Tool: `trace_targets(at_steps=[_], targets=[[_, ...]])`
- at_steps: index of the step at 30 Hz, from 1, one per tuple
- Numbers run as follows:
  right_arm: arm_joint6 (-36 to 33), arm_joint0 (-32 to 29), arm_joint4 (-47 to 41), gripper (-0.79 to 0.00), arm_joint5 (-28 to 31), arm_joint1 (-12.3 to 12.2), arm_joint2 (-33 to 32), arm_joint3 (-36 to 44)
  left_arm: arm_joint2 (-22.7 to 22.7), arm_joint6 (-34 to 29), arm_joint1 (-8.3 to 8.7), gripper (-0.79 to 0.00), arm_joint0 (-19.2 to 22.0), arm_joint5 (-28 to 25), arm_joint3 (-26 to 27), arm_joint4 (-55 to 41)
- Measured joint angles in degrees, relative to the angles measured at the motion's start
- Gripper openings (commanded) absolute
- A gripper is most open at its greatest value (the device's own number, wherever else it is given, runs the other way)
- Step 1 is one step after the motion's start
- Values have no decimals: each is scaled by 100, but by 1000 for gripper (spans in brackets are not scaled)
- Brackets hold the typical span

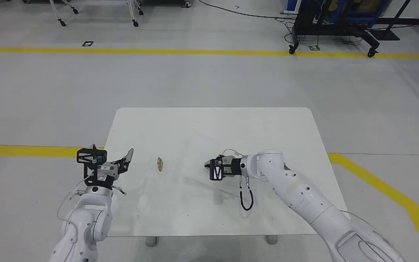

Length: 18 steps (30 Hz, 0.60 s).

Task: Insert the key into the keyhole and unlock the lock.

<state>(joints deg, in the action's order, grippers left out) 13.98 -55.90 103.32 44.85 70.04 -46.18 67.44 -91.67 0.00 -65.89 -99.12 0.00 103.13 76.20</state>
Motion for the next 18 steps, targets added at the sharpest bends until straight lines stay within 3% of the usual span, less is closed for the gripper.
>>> trace_targets(at_steps=[14, 18], targets=[[30, -94, -102, -785, 169, -71, -164, 78, 13, 29, -1, 0, -25, 0, 38, 60], [31, -94, -102, -785, 169, -71, -164, 78, 389, -215, -13, 0, -84, -23, 330, 738]])
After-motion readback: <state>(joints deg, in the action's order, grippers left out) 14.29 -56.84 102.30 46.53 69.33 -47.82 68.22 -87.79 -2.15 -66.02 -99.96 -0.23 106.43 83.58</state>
